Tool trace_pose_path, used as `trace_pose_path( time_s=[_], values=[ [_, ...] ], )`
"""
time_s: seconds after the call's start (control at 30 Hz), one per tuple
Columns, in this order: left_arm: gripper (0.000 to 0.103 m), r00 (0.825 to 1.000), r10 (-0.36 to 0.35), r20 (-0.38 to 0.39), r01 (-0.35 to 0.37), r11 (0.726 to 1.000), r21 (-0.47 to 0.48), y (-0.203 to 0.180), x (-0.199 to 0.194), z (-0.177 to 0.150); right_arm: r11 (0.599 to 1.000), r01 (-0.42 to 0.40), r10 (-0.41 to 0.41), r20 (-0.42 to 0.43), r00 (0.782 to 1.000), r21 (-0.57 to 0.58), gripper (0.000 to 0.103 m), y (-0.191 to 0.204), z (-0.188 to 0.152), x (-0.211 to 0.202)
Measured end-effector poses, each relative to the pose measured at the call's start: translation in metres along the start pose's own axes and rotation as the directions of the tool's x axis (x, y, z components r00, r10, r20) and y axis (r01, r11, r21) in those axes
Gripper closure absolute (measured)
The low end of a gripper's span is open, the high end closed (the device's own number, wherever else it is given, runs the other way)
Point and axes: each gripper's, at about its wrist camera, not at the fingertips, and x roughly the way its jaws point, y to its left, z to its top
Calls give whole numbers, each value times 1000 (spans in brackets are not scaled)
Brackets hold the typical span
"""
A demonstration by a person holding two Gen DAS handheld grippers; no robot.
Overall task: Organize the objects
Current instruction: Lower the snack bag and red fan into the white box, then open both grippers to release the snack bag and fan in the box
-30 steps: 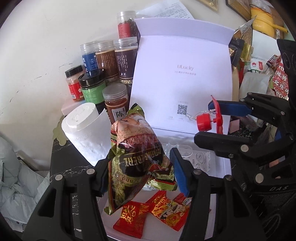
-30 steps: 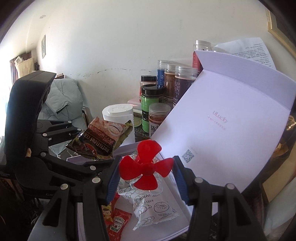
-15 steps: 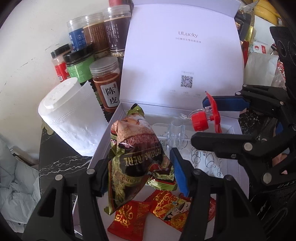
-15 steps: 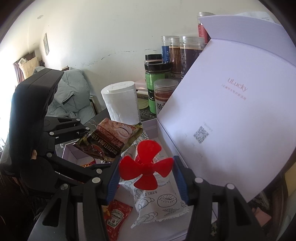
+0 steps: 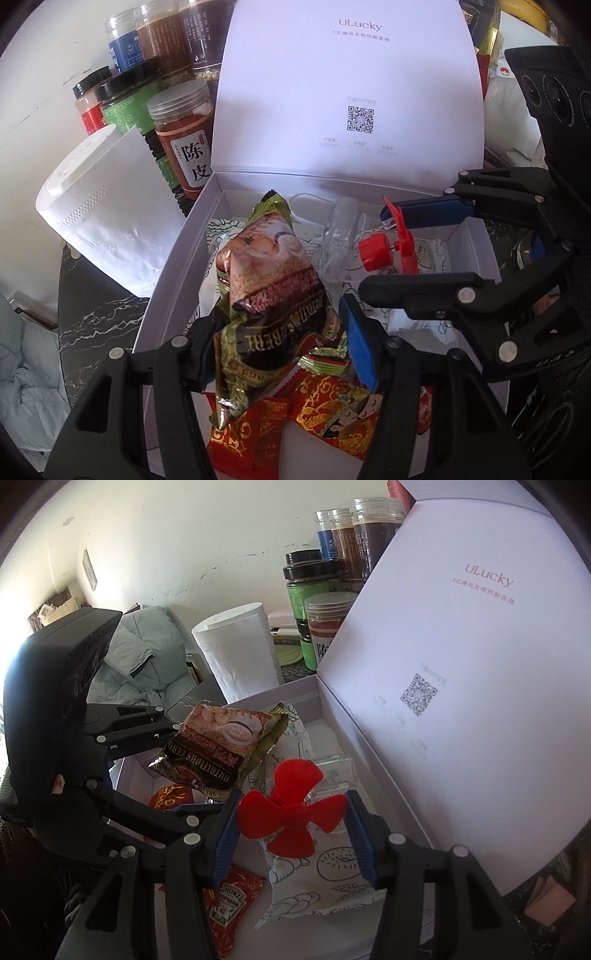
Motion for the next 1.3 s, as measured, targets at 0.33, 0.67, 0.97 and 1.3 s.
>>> trace_pose_path(
  time_s=[0.33,0.67,0.97,1.3],
  values=[
    [43,1000,-14,1,14,999,46,0,5,-4,1000,8,-8,-21,1000,-10,48,2,-2,-1],
    [27,1000,-1,-20,1,1000,22,7,11,-3,999,33,-31,-74,997,24,48,-6,-7,8],
    [23,999,31,-11,-31,999,18,4,7,1,998,62,-61,-58,996,21,47,-3,-3,-3],
    [24,998,-39,59,41,999,-35,11,-11,4,997,69,-68,-18,998,23,47,4,4,-17]
  ],
)
